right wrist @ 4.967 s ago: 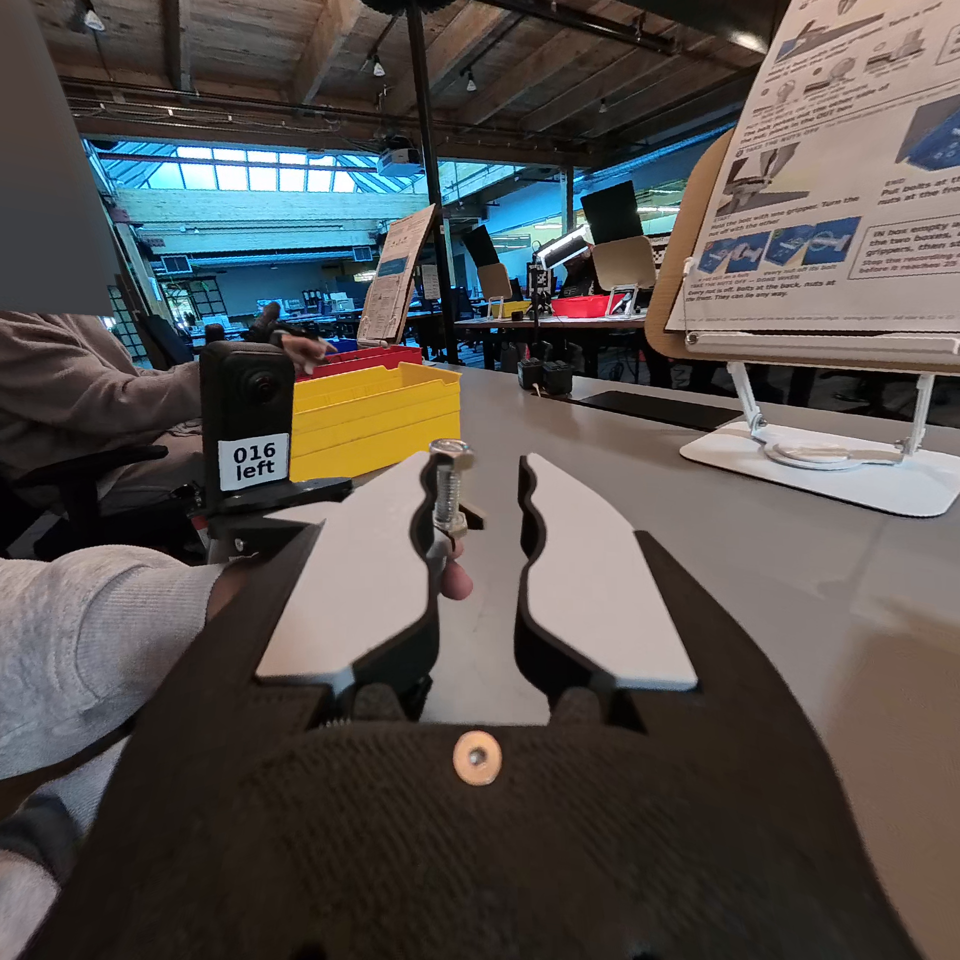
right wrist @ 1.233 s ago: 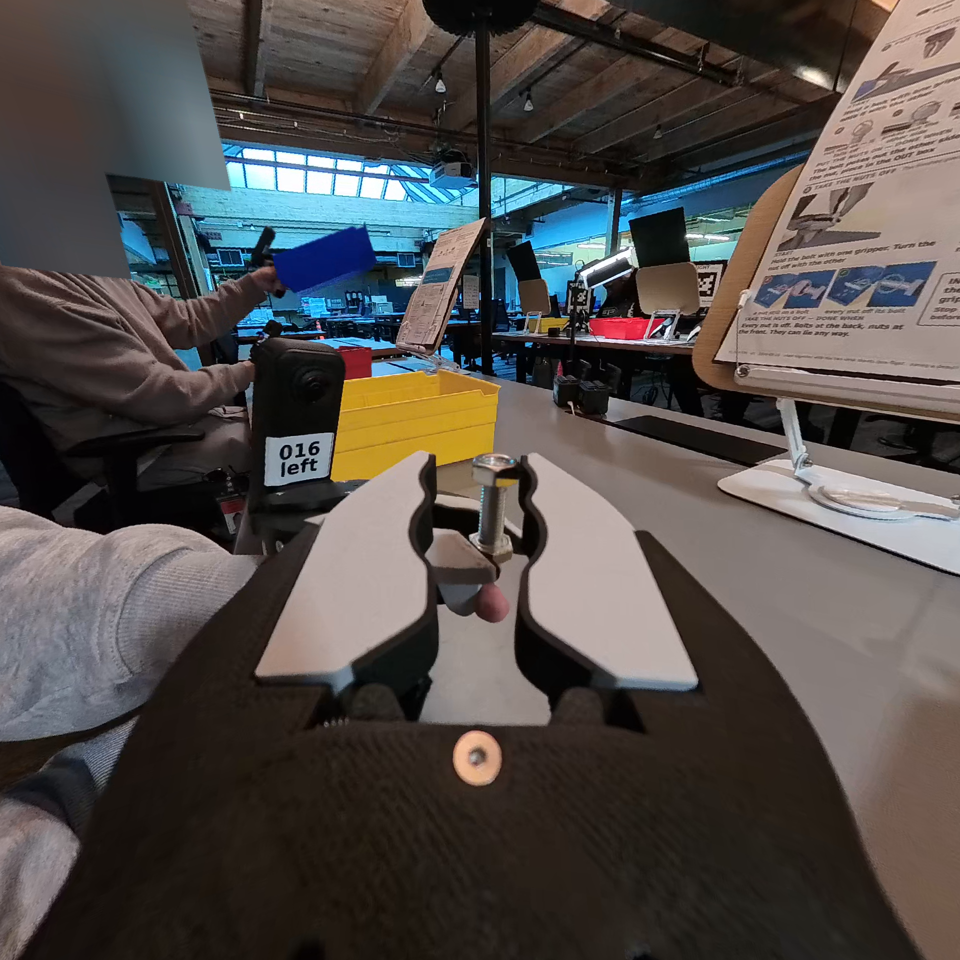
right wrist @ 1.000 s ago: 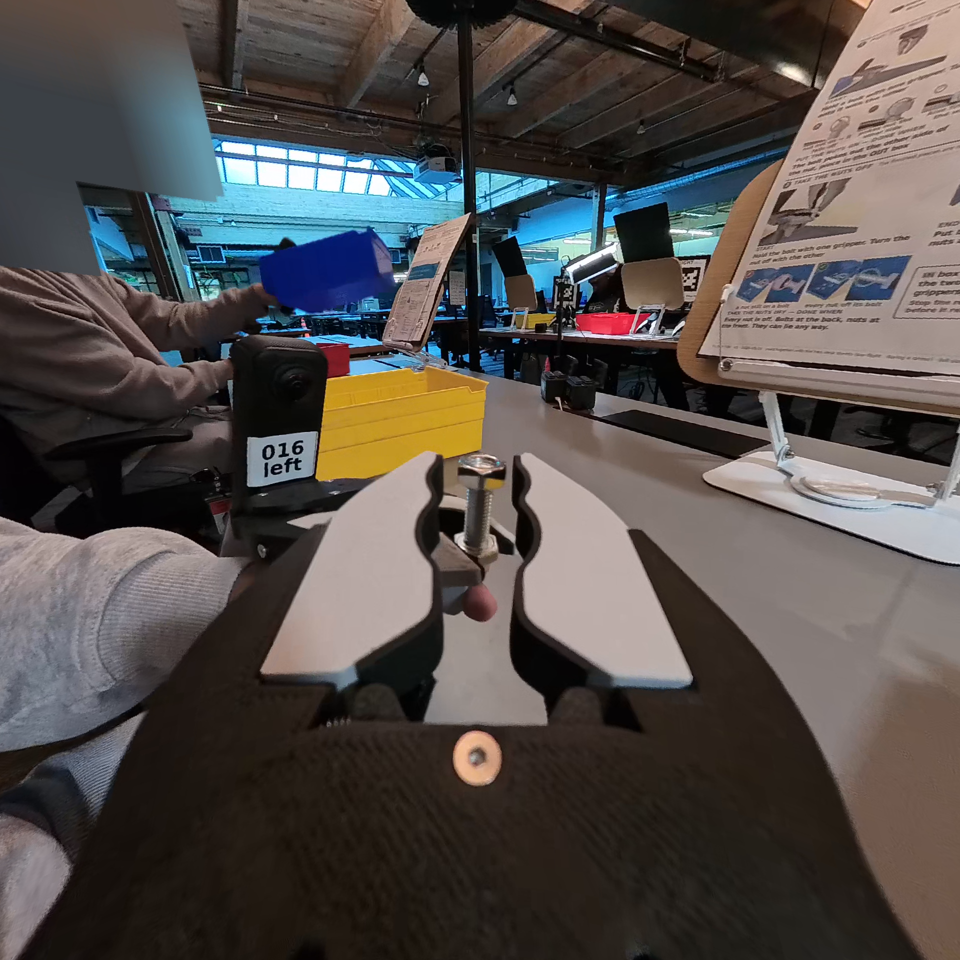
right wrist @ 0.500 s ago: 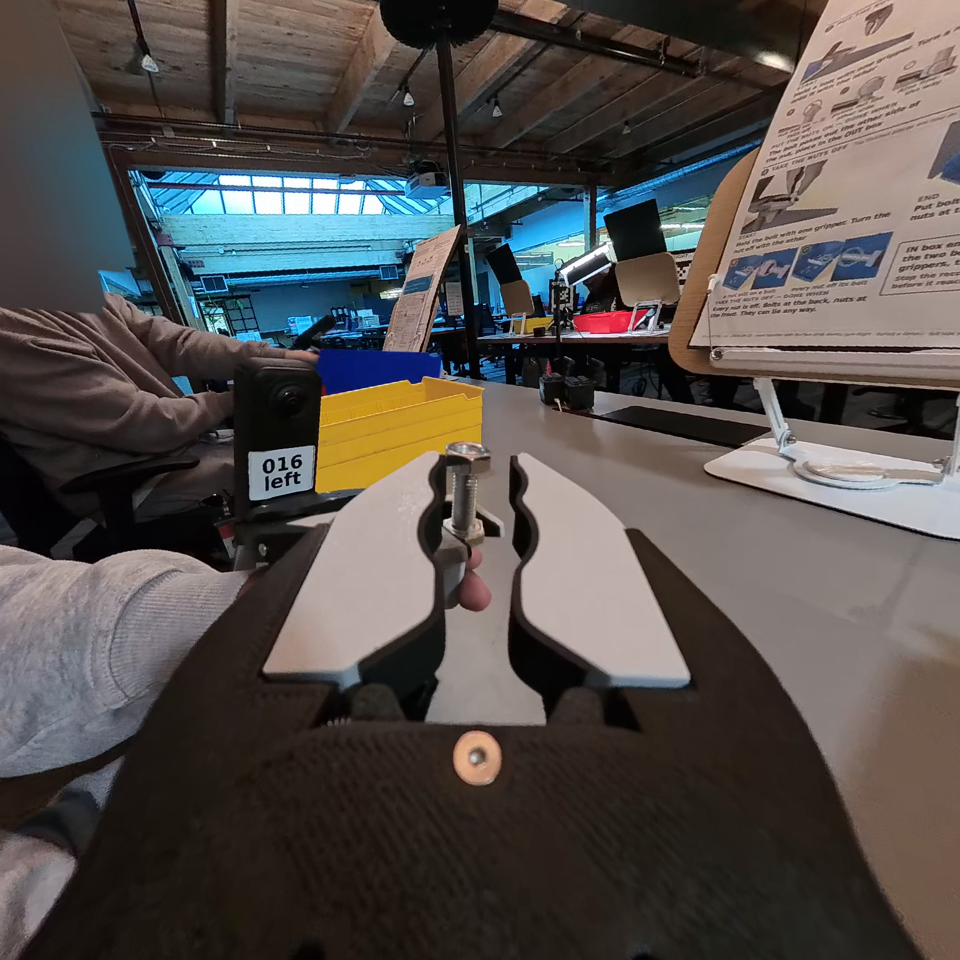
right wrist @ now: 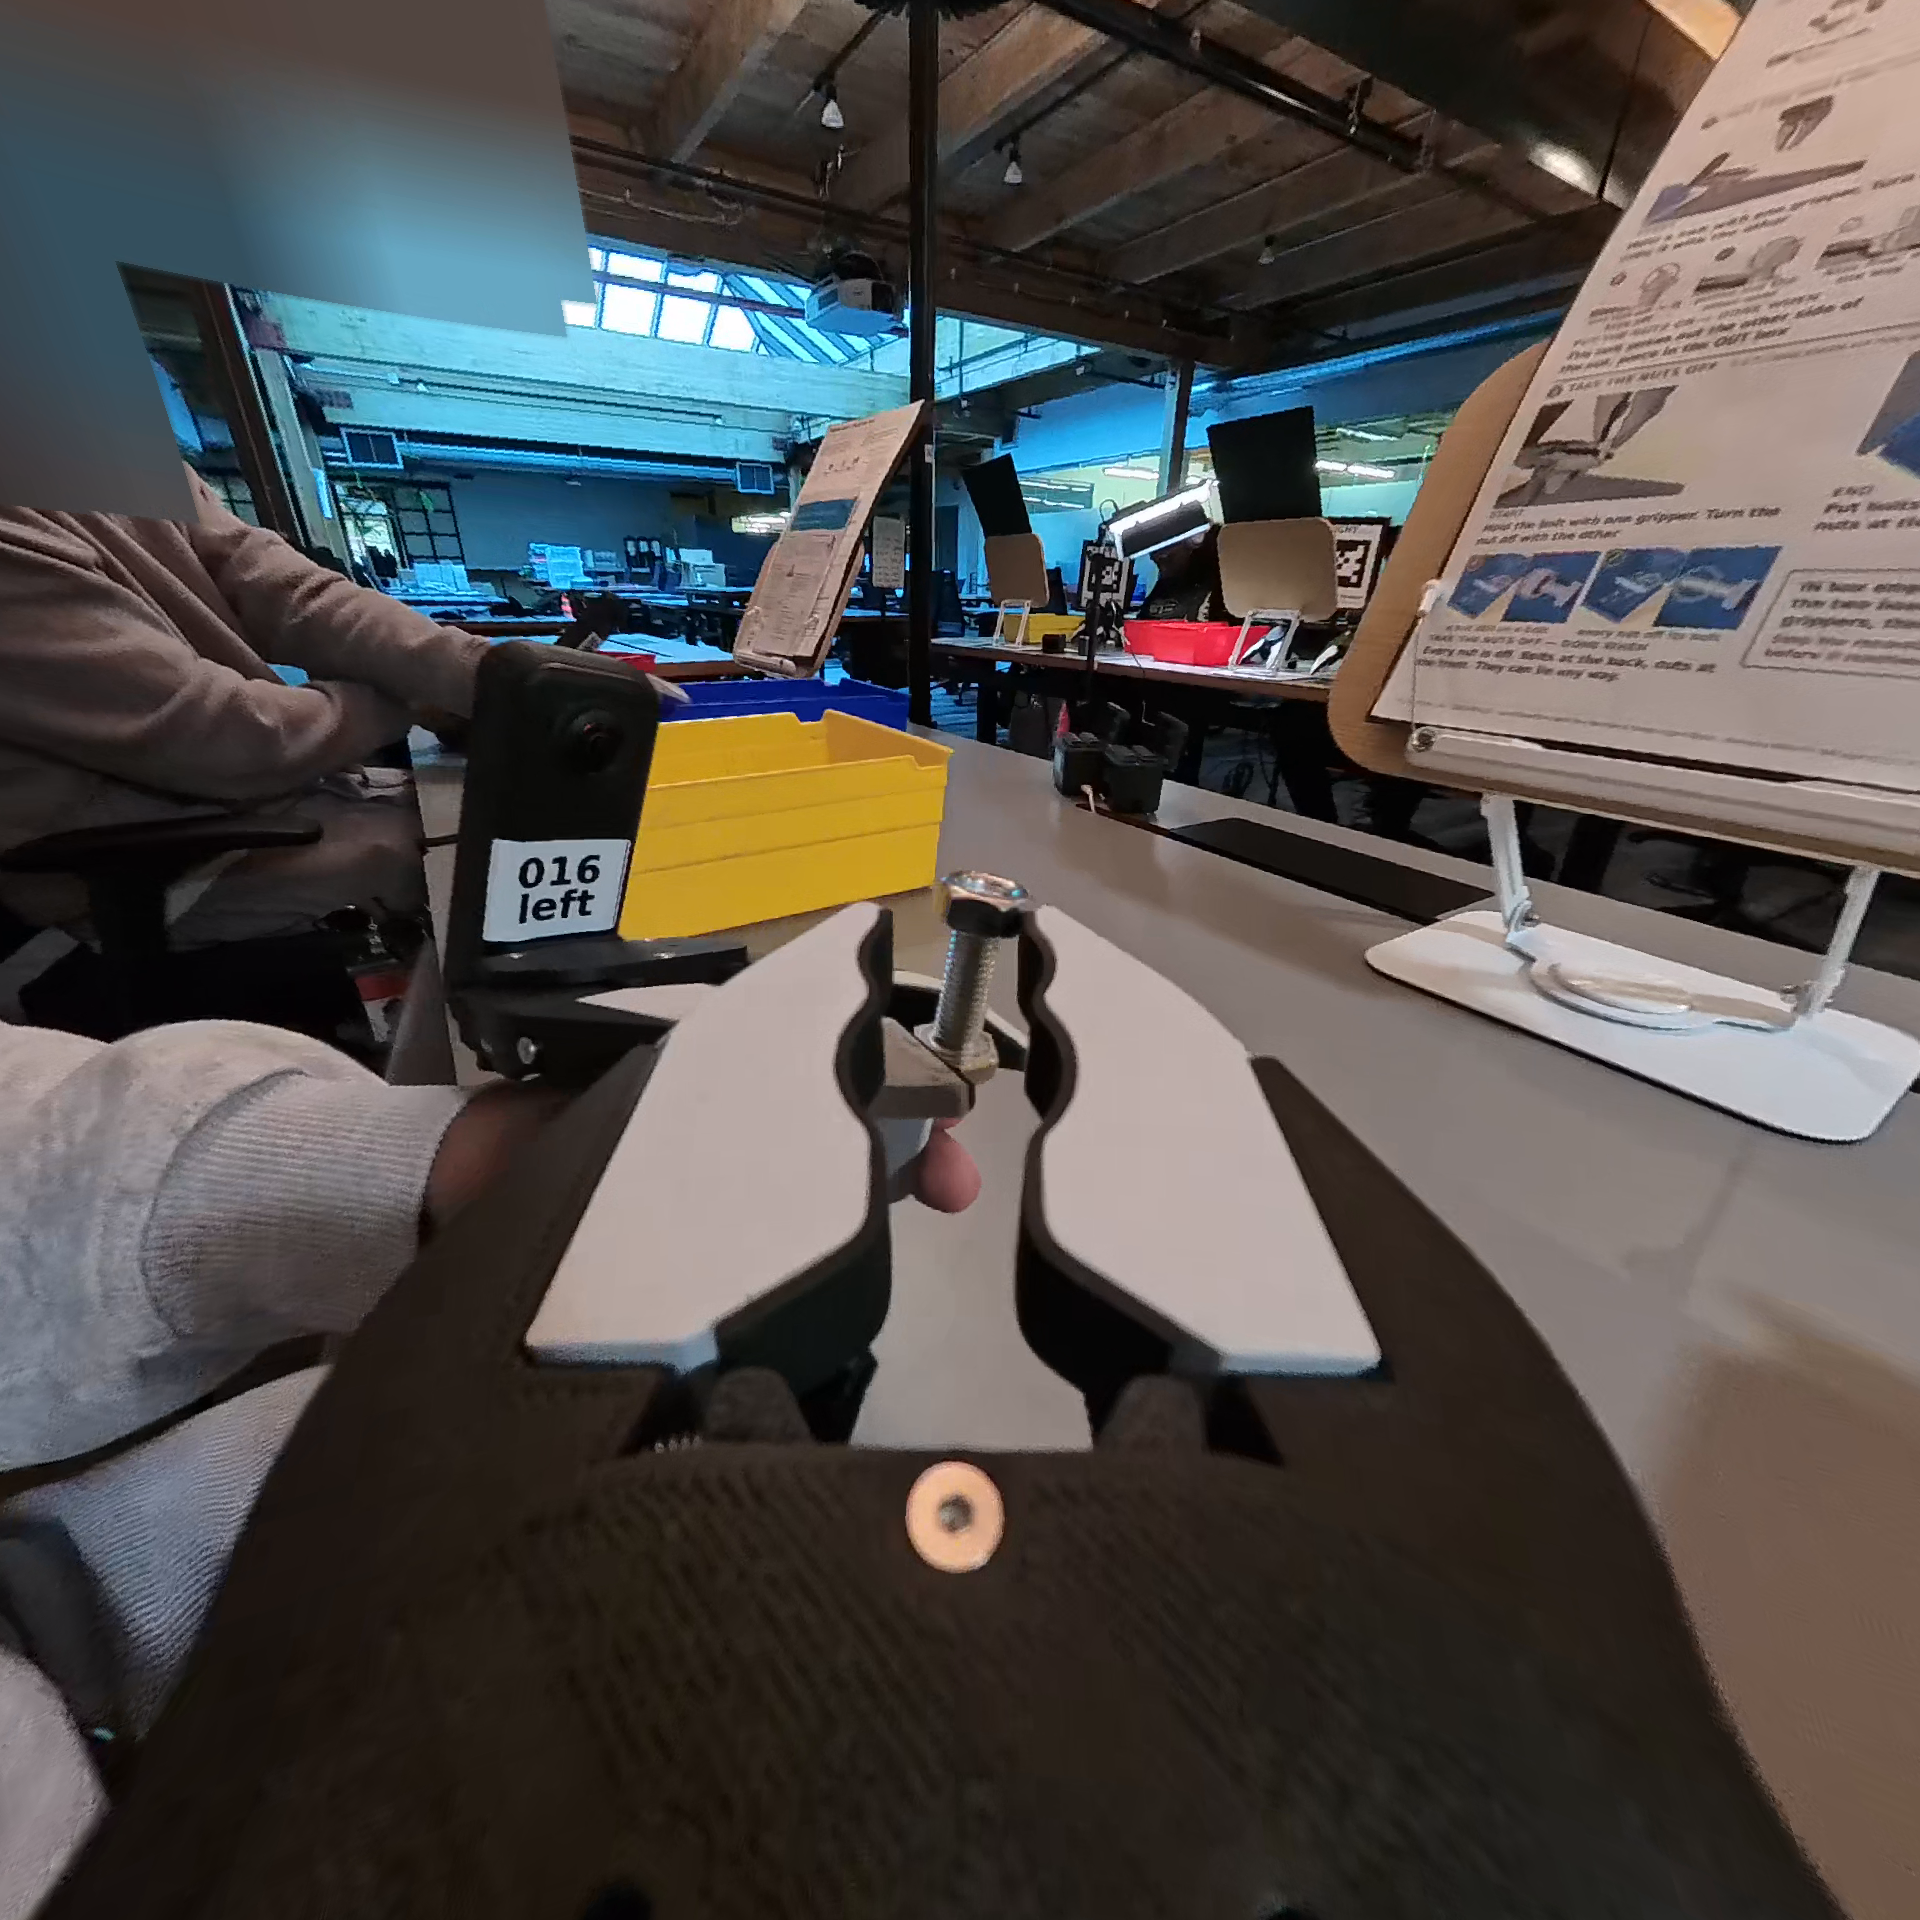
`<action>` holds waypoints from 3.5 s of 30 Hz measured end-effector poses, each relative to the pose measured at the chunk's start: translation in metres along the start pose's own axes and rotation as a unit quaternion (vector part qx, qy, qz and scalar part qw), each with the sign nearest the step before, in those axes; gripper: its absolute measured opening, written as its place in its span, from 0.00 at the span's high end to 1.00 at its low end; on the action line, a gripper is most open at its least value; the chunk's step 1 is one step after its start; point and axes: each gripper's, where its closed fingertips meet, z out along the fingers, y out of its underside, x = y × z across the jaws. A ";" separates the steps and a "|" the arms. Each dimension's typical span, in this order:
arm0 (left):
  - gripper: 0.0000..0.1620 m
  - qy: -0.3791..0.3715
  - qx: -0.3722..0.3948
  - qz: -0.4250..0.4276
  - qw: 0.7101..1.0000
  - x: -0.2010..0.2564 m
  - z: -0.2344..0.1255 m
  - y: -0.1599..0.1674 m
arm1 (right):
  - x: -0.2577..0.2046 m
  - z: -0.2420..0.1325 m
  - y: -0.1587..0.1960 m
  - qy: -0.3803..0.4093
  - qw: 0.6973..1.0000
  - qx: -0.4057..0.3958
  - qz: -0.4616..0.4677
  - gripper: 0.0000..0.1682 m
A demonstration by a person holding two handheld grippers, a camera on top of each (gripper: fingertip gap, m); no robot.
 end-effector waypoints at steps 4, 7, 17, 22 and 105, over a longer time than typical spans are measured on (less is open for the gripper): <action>0.87 0.000 0.000 -0.001 1.000 0.000 0.000 0.000 | 0.002 0.000 0.000 0.003 1.000 0.000 0.003 0.87; 0.87 0.001 -0.003 0.004 1.000 0.001 0.001 0.001 | 0.003 0.000 0.000 0.005 1.000 0.000 0.006 0.87; 0.87 0.002 -0.001 0.005 1.000 0.002 0.001 0.001 | 0.007 -0.001 0.000 0.011 1.000 0.003 0.019 0.89; 0.87 0.002 0.001 0.002 1.000 0.001 0.001 0.000 | 0.008 -0.002 0.000 0.011 1.000 0.004 0.025 0.88; 0.88 0.066 -0.010 -0.029 0.997 0.024 0.005 0.006 | -0.001 -0.006 -0.007 -0.064 0.993 0.020 0.101 0.89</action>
